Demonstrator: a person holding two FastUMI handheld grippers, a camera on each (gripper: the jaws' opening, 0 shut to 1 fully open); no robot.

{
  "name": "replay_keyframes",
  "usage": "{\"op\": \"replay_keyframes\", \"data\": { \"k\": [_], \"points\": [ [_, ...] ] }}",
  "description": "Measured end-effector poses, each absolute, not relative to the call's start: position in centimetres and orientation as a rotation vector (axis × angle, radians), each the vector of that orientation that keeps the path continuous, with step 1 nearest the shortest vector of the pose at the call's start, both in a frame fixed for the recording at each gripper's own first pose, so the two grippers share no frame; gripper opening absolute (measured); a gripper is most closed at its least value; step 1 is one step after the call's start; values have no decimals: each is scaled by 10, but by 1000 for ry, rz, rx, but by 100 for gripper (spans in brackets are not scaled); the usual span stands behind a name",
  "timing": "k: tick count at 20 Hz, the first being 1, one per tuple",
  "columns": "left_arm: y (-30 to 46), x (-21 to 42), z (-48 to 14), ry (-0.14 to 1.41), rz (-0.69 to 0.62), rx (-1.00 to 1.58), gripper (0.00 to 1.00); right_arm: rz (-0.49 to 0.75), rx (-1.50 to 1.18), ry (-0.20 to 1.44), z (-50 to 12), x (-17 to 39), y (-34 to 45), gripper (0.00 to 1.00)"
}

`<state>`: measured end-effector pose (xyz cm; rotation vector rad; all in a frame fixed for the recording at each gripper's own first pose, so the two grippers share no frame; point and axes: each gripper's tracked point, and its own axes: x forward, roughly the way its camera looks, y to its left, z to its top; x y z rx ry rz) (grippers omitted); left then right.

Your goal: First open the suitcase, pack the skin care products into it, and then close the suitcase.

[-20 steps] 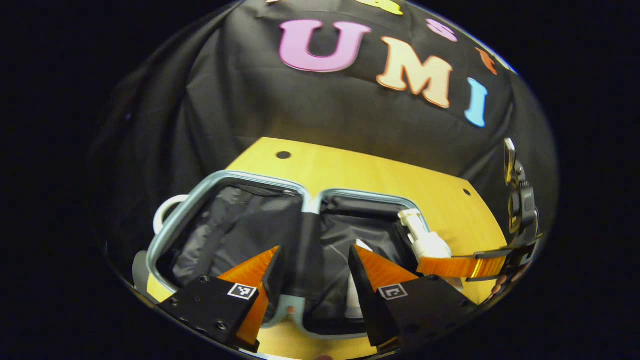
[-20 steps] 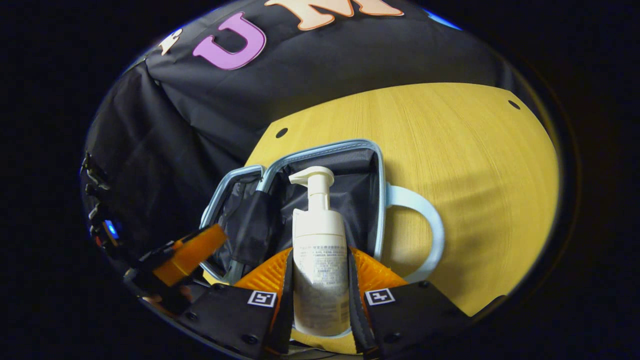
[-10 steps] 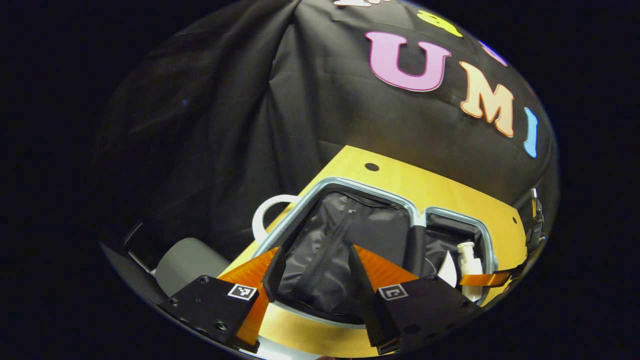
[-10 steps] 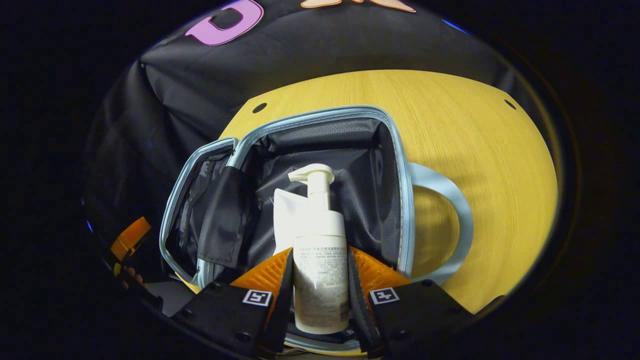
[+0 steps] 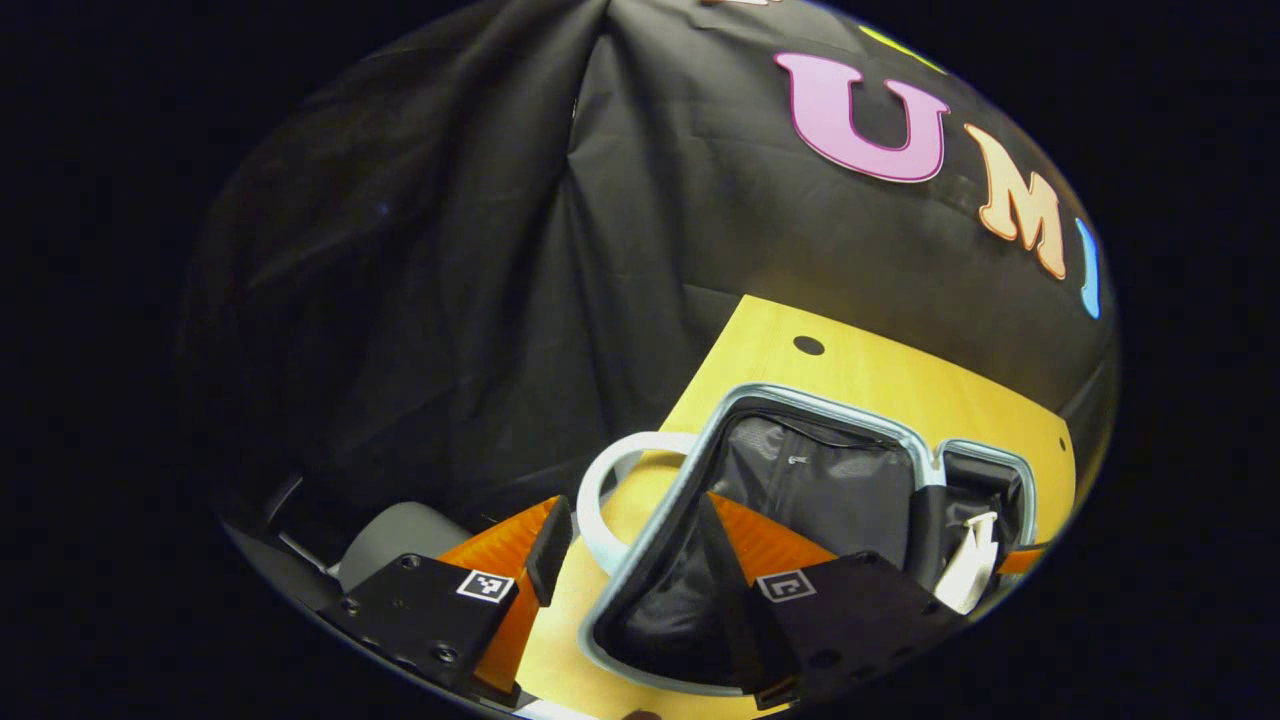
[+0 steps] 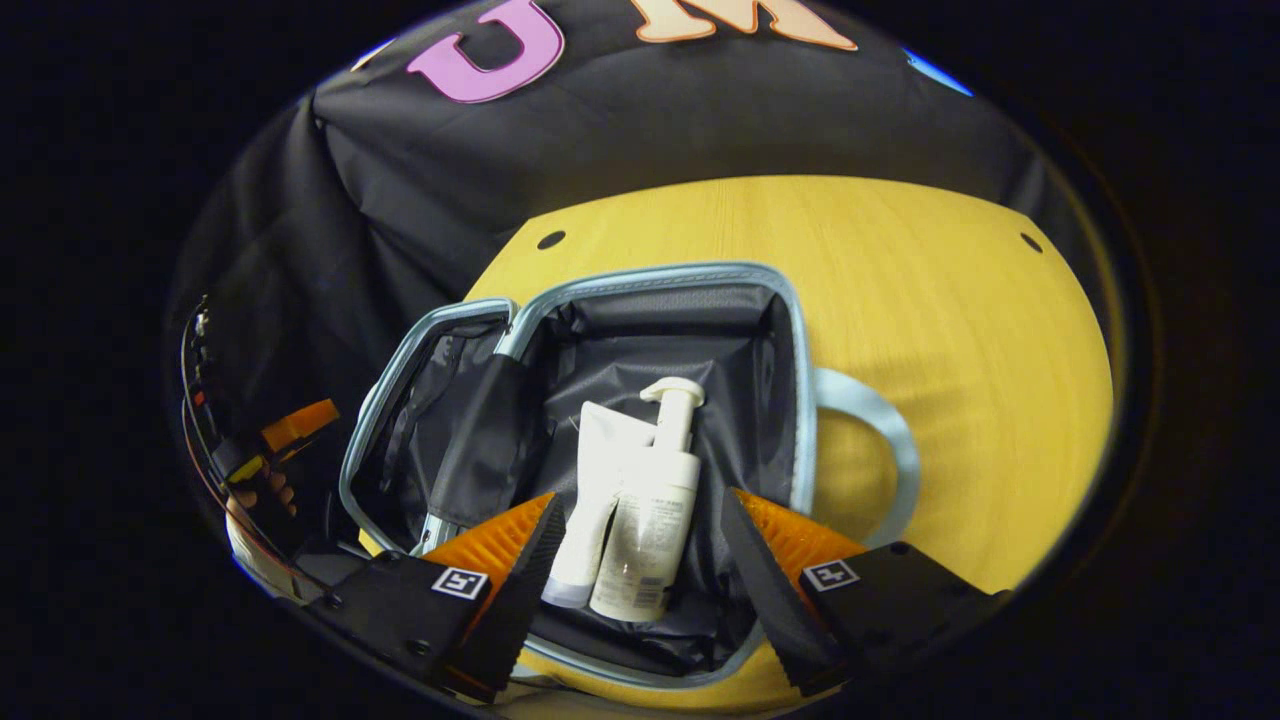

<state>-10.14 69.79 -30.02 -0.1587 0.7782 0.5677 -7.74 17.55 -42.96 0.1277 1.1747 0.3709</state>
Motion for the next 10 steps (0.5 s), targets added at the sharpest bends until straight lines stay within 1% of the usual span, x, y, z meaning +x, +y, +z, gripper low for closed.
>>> {"op": "replay_keyframes", "data": {
  "k": [1,2,4,5,7,8,9,10],
  "points": [
    [706,-97,-306,792,564,-155,73,358,125,1151,-424,-72,168,94],
    [712,-94,-312,809,561,-152,72,343,122,1126,-420,-66,162,98],
    [728,-94,-330,871,573,-126,73,304,108,1086,-413,-56,143,98],
    [734,-93,-338,896,572,-112,75,287,94,1072,-412,-53,132,98],
    [740,-91,-353,958,549,-87,72,261,72,1059,-410,-54,116,98],
    [742,-90,-362,984,535,-72,72,249,68,1061,-411,-55,110,94],
    [747,-88,-365,1001,530,-47,72,235,71,1064,-411,-55,105,98],
    [752,-84,-368,1019,520,-28,69,220,77,1065,-411,-55,100,95]
  ]
}}
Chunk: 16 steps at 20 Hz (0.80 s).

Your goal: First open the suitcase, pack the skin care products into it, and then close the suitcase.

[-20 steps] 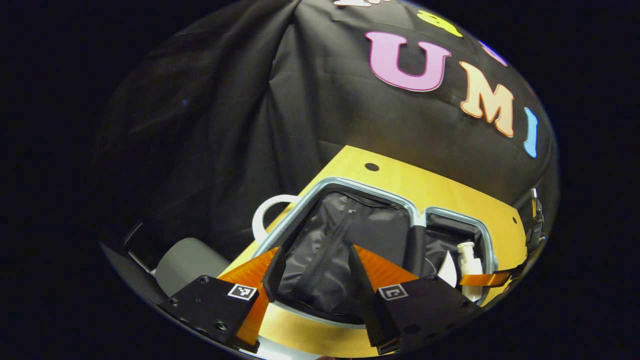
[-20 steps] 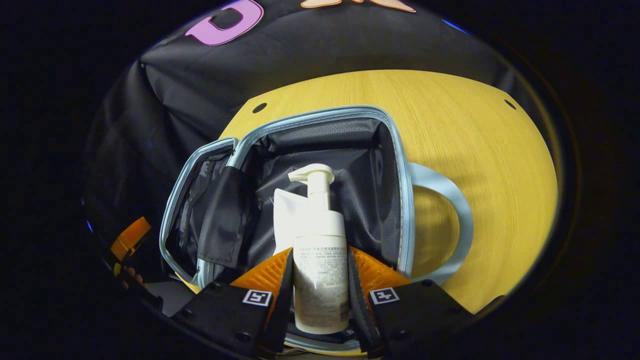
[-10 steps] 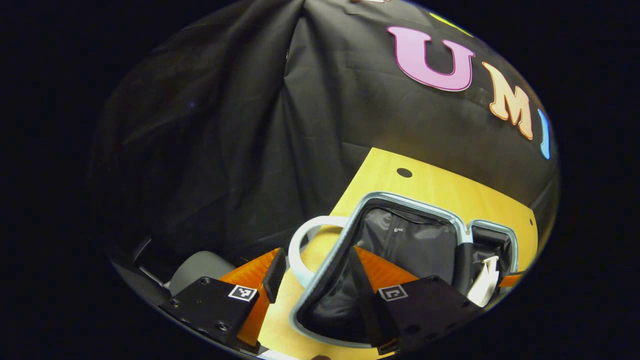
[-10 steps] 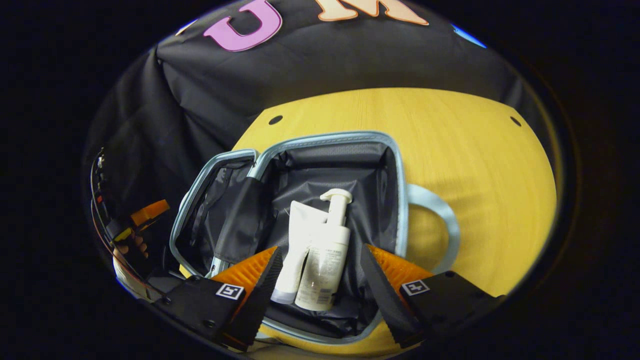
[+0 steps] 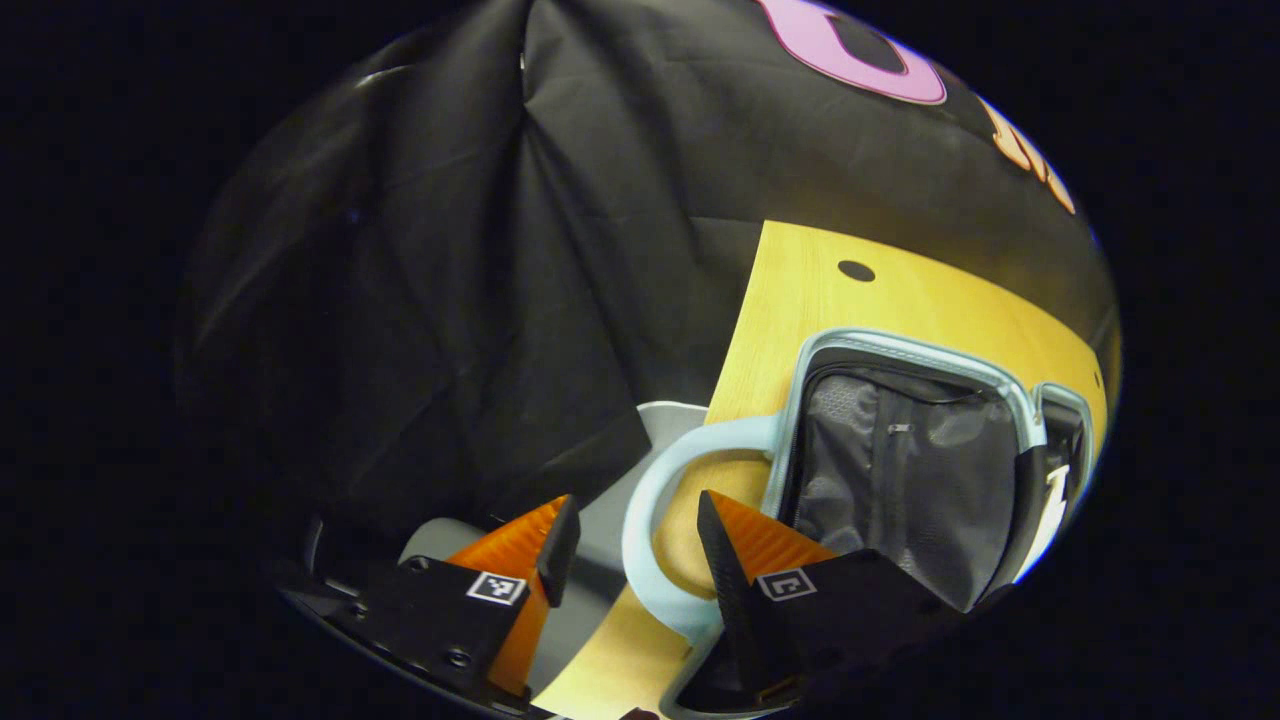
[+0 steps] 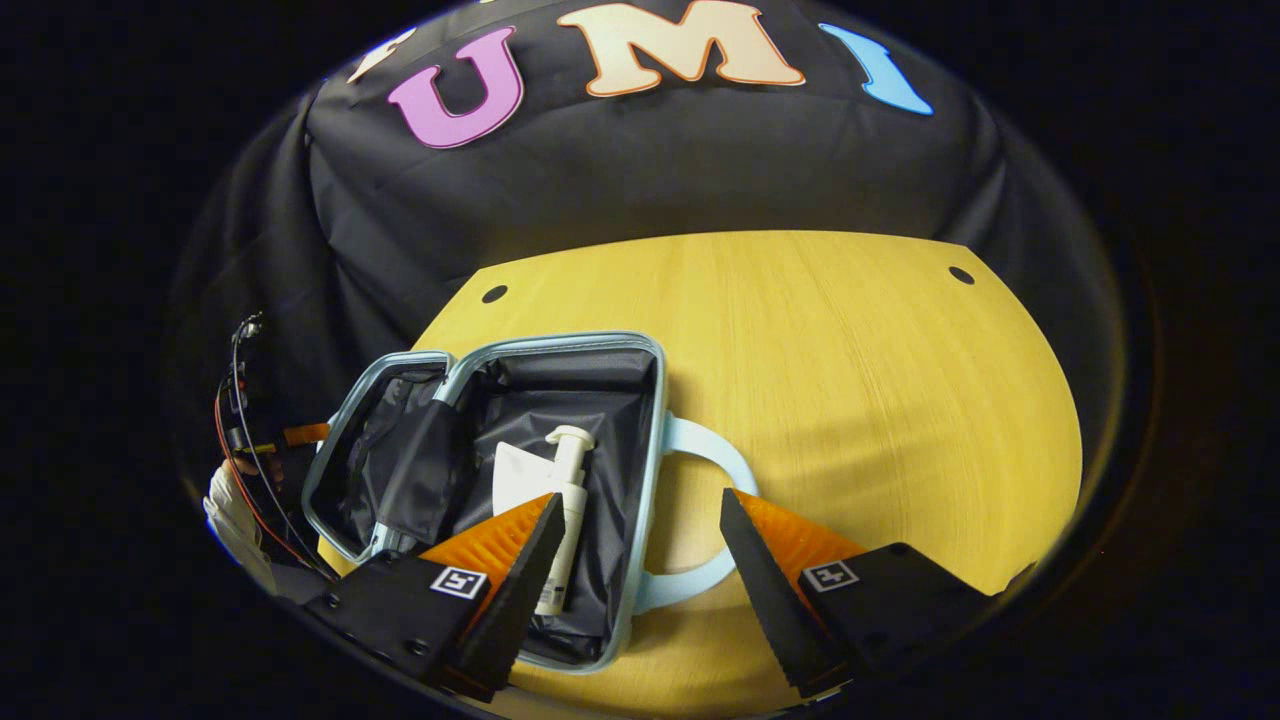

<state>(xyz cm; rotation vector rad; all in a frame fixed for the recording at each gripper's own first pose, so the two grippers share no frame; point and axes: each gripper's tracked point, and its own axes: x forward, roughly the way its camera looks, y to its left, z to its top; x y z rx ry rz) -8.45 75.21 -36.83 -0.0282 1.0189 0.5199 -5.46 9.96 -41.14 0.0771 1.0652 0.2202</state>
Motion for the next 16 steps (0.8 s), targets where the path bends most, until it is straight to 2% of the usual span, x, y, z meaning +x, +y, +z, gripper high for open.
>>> {"op": "replay_keyframes", "data": {
  "k": [5,7,8,9,10,11,14,16],
  "points": [
    [760,-80,-382,1081,479,-5,65,187,86,1055,-409,-52,85,98],
    [760,-80,-387,1093,463,-46,61,181,85,1049,-408,-51,83,98],
    [761,-80,-391,1102,458,-57,59,179,85,1049,-408,-52,82,95],
    [760,-83,-395,1118,446,-67,59,177,83,1050,-408,-52,81,98],
    [761,-84,-400,1129,437,-77,54,174,82,1049,-408,-52,79,98],
    [756,-87,-400,1156,417,-106,54,172,79,1047,-407,-52,77,99],
    [746,-89,-415,1200,398,-181,33,163,76,1037,-404,-52,74,98],
    [745,-93,-410,1216,419,-184,8,159,79,1033,-404,-52,72,99]
  ]
}}
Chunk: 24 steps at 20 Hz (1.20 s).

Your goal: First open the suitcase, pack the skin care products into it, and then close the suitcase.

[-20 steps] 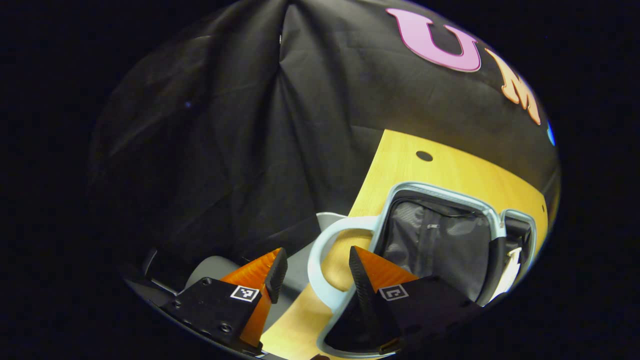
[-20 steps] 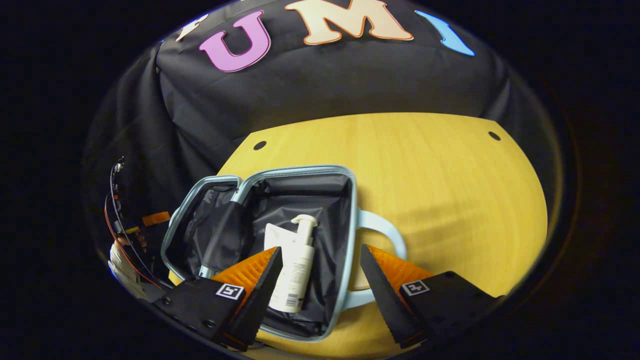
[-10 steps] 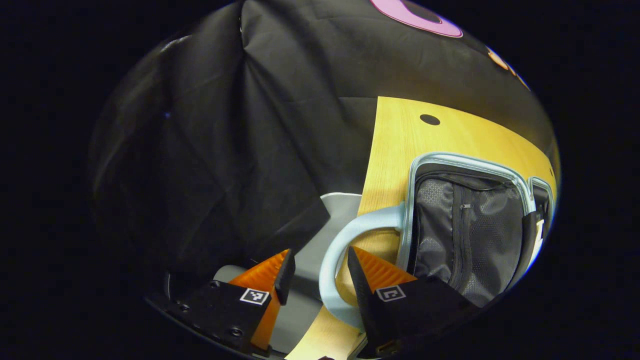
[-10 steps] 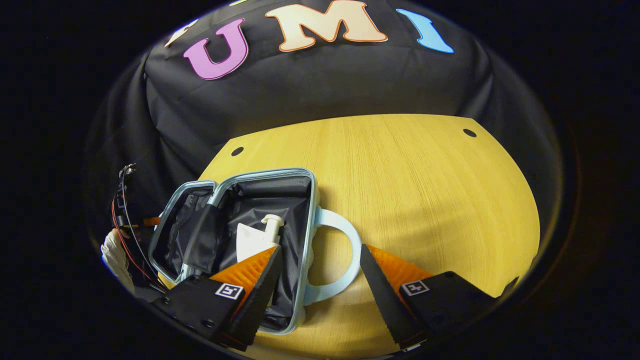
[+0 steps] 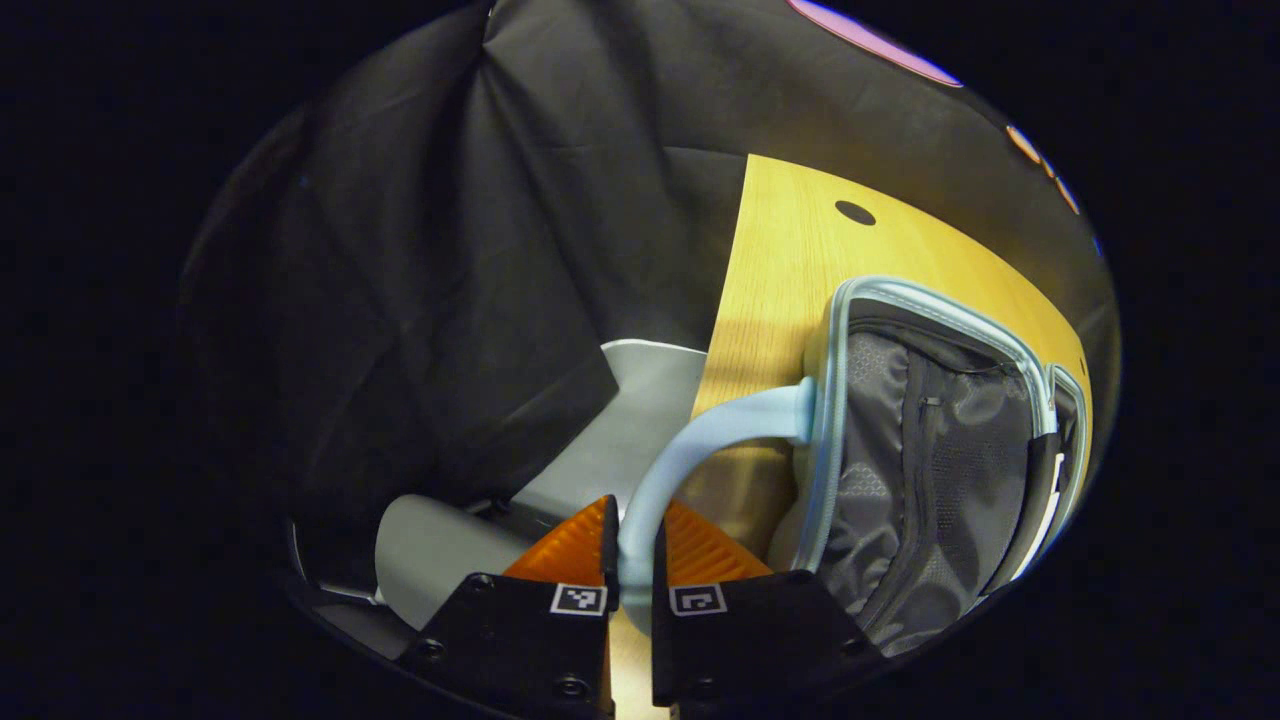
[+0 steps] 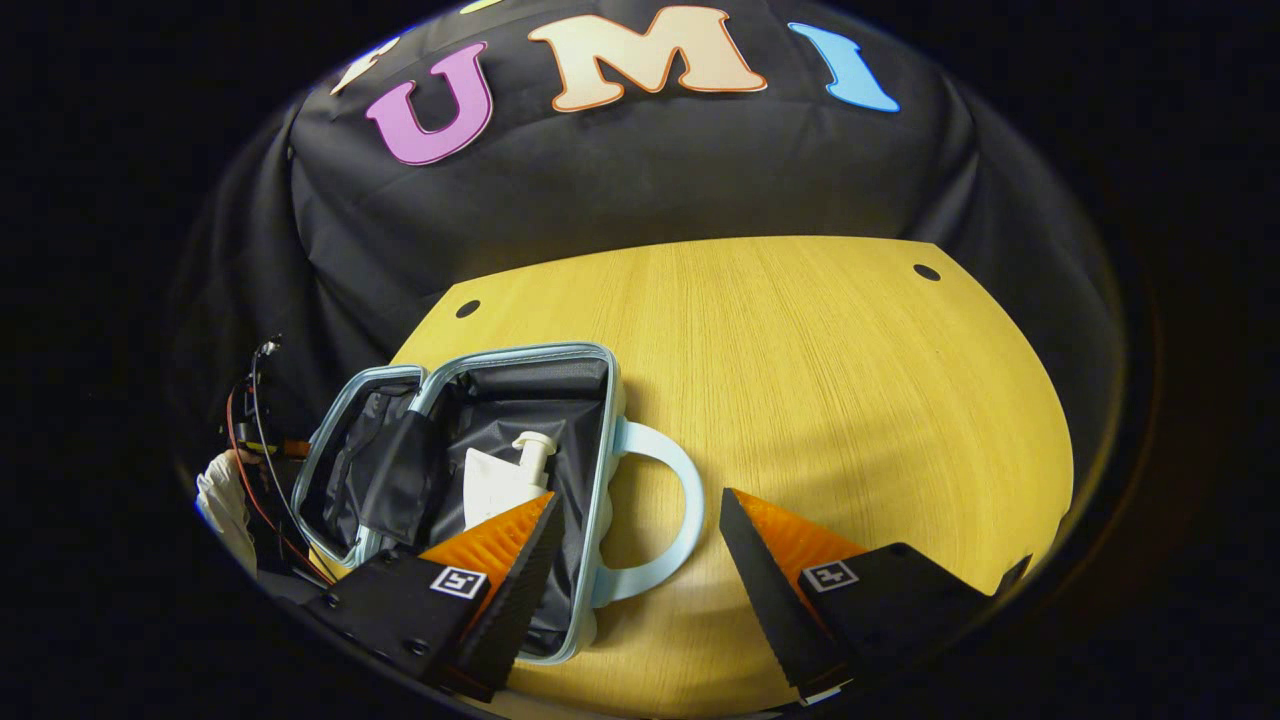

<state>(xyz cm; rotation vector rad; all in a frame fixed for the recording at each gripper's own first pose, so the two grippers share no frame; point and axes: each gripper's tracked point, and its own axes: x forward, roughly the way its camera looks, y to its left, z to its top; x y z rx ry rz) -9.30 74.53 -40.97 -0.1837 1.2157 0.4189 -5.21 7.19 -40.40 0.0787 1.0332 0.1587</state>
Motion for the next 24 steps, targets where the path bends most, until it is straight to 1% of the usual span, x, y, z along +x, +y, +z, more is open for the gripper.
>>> {"op": "replay_keyframes", "data": {
  "k": [1,2,5,7,8,12,16,23,24],
  "points": [
    [742,-95,-406,1226,424,-191,7,159,81,1033,-403,-52,71,95],
    [739,-91,-400,1218,418,-202,4,155,82,1033,-403,-53,70,95],
    [734,-86,-377,1179,410,-210,0,147,99,1037,-404,-54,71,96],
    [728,-82,-352,1127,400,-213,0,157,103,1033,-403,-53,72,95],
    [725,-79,-339,1099,389,-218,0,164,104,1031,-403,-54,73,98],
    [713,-67,-278,974,341,-255,0,204,110,1017,-398,-55,77,99],
    [671,-52,-216,856,273,-282,0,228,118,985,-389,-51,68,98],
    [557,-18,-142,696,90,-299,1,220,161,940,-371,-42,18,98],
    [534,-10,-133,688,48,-303,0,215,165,936,-370,-42,9,95]
  ]
}}
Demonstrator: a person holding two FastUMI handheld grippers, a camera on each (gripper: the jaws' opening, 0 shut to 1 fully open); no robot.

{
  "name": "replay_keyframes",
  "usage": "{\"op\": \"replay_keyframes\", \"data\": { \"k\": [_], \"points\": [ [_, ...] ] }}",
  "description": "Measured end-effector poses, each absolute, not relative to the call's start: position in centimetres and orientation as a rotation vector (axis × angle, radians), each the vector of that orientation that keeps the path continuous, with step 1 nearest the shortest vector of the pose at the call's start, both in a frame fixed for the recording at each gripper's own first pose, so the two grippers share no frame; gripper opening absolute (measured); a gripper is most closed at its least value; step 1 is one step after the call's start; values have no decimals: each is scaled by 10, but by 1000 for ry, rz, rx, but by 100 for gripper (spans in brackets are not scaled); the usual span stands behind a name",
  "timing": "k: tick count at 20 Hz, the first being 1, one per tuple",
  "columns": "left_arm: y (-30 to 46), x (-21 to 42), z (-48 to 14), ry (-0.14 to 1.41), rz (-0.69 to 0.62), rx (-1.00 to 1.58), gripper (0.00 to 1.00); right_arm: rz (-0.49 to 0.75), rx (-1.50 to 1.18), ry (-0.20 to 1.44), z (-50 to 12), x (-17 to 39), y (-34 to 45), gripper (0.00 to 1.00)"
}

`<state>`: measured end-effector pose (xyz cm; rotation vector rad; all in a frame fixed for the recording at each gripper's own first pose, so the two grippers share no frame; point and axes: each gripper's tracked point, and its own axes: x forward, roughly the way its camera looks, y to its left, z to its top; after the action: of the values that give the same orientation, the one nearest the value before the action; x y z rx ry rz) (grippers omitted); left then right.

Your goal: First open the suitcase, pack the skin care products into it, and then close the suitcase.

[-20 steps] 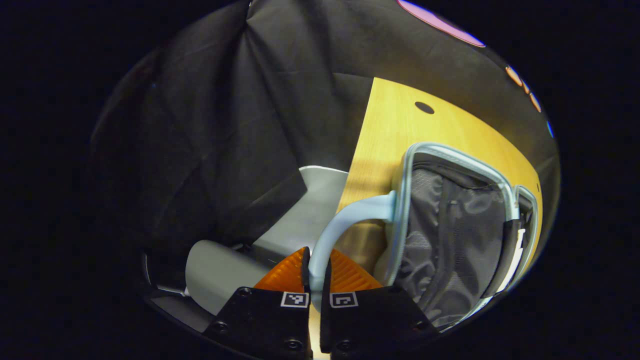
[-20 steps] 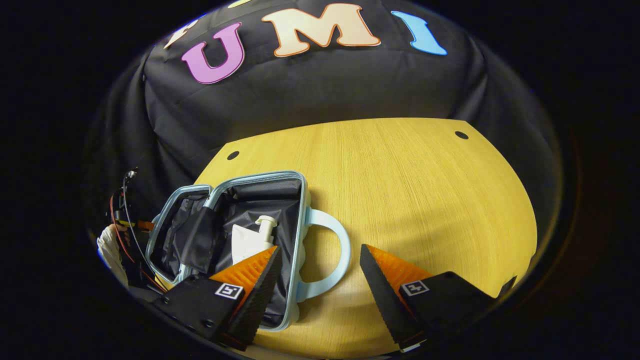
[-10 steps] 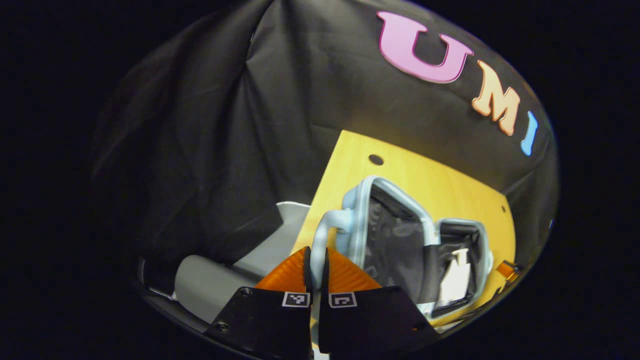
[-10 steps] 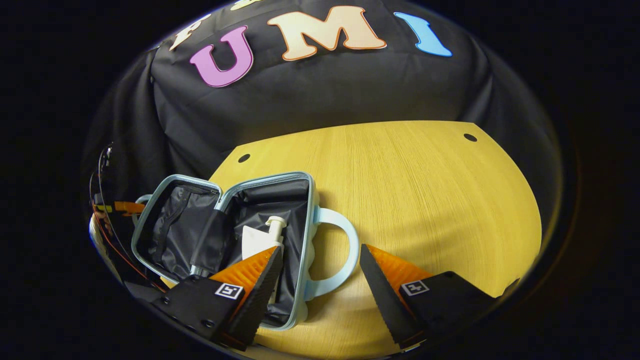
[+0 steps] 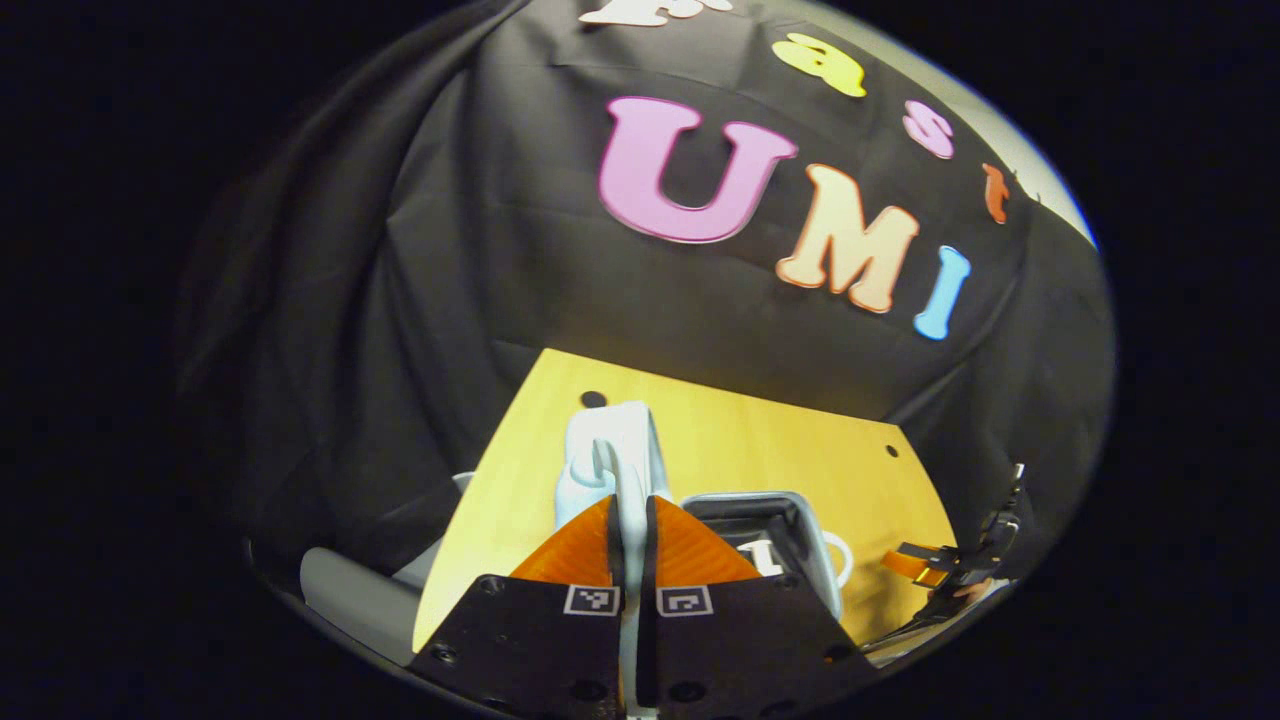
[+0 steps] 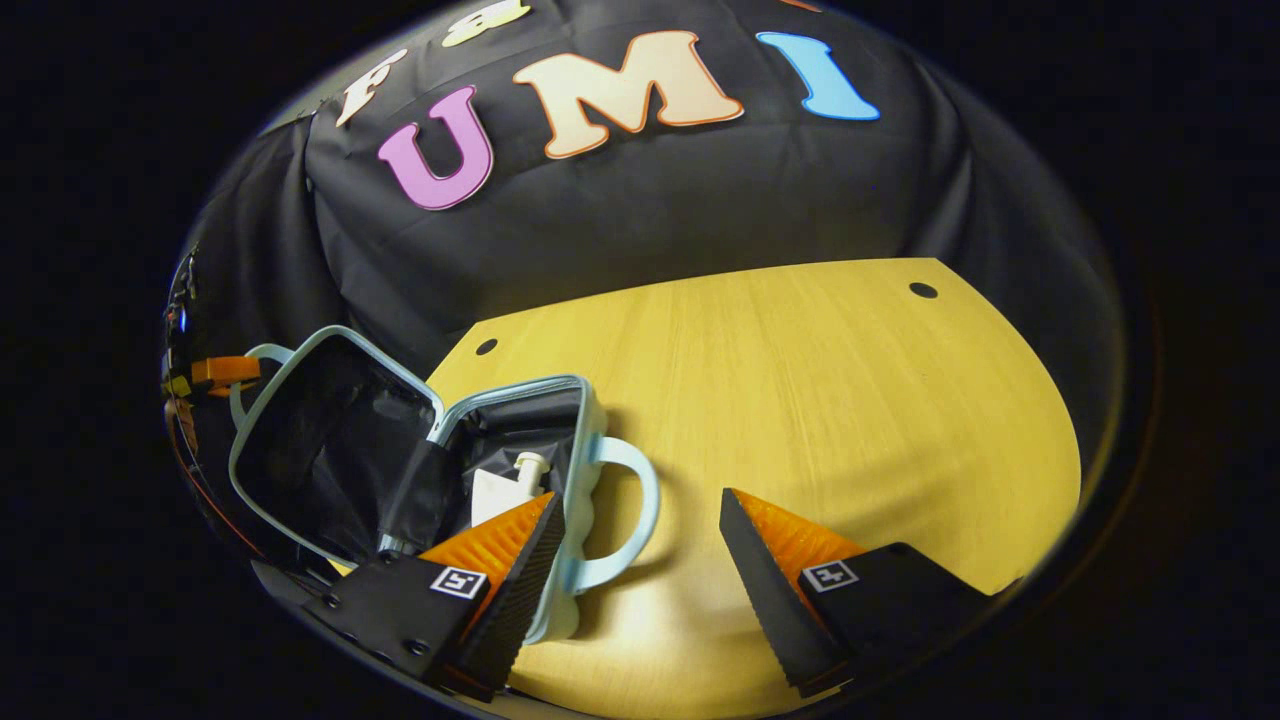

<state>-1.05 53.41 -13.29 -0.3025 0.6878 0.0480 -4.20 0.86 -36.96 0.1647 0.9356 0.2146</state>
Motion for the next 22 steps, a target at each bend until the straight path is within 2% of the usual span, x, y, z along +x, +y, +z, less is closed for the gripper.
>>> {"op": "replay_keyframes", "data": {
  "k": [1,3,4,5,6,8,13,14,16,17,22],
  "points": [
    [510,-2,-125,671,11,-311,0,208,171,930,-368,-41,-2,98],
    [462,11,-113,662,-78,-329,0,195,186,921,-363,-42,-24,95],
    [438,20,-113,663,-118,-342,0,184,190,917,-361,-41,-36,98],
    [416,27,-116,668,-158,-351,0,172,193,912,-359,-40,-48,95],
    [395,34,-119,671,-186,-373,0,160,200,906,-357,-42,-60,98],
    [360,42,-128,694,-239,-413,0,132,209,893,-352,-40,-85,98],
    [295,49,-167,753,-300,-431,0,51,228,888,-348,-46,-146,98],
    [281,51,-176,768,-305,-436,0,39,232,892,-348,-48,-156,95],
    [255,54,-196,808,-319,-427,0,23,229,896,-347,-52,-171,98],
    [243,54,-209,828,-319,-427,0,18,224,895,-346,-54,-177,95],
    [206,52,-271,924,-294,-397,0,-8,209,900,-342,-61,-209,95]
  ]
}}
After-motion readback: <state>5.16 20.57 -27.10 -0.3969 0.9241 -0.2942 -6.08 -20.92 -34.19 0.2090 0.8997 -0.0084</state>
